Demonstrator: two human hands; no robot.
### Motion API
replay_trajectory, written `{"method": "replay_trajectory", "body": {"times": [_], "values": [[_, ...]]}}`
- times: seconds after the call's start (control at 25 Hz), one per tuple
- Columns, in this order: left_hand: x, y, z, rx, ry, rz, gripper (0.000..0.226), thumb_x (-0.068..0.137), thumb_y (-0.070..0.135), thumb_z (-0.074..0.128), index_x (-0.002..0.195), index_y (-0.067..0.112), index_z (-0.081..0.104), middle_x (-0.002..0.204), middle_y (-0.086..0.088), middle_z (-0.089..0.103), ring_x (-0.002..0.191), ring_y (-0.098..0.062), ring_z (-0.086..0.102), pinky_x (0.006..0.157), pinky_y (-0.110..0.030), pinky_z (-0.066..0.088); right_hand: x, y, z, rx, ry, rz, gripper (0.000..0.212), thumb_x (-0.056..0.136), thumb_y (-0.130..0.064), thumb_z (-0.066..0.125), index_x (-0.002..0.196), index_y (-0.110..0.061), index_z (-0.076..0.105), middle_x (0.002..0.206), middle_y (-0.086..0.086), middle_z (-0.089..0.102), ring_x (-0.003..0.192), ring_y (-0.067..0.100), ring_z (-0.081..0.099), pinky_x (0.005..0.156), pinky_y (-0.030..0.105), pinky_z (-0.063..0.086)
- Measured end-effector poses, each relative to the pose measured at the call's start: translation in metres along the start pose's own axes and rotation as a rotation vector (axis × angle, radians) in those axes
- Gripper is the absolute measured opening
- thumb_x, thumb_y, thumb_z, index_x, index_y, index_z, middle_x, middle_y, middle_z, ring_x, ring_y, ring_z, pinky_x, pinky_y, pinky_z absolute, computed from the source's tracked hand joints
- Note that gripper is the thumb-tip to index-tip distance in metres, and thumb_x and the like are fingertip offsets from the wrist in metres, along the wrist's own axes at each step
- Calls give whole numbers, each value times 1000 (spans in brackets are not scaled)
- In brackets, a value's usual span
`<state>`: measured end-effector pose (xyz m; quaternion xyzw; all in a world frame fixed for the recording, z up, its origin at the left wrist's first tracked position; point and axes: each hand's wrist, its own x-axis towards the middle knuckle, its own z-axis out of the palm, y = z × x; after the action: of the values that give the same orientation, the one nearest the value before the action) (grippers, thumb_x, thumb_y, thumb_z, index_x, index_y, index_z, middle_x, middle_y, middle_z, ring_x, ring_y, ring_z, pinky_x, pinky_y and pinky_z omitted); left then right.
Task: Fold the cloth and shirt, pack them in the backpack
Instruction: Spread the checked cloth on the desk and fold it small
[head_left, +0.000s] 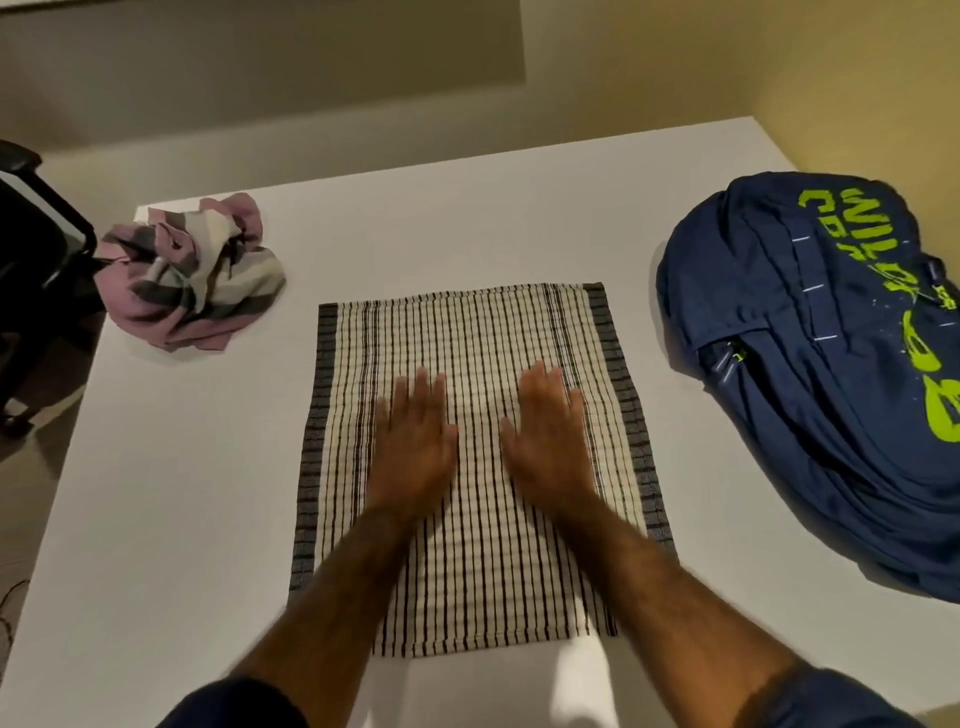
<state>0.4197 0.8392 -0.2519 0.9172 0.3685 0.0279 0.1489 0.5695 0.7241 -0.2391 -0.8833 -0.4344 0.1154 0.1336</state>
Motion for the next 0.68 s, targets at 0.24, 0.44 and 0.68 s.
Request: {"method": "replay_trajectory", "body": {"times": [0.24, 0.44, 0.68], "values": [[12, -39, 1, 31, -39, -58, 68, 106, 58, 15, 162, 31, -12, 169, 7, -23, 154, -14, -25, 127, -48, -10, 25, 15, 8, -136, -94, -112, 71, 104, -58, 10, 159, -20, -15, 166, 0, -25, 152, 17, -26, 123, 50, -12], [18, -82, -15, 68, 45, -276, 69, 104, 54, 13, 164, 21, 3, 172, -6, -3, 158, -26, -8, 126, -58, -2, 61, 76, -25, -206, -40, 284, 80, 102, -63, 1, 160, -10, -6, 169, 10, -11, 155, 26, -14, 125, 54, -1], [88, -7, -11, -70, -47, 32, 62, 108, 47, 13, 163, 28, -9, 169, 6, -20, 153, -11, -27, 127, -45, -11, 87, -19, 3, -91, -130, -100, 72, 105, -55, 9, 160, -13, -11, 166, 7, -23, 151, 20, -27, 124, 48, -11]]}}
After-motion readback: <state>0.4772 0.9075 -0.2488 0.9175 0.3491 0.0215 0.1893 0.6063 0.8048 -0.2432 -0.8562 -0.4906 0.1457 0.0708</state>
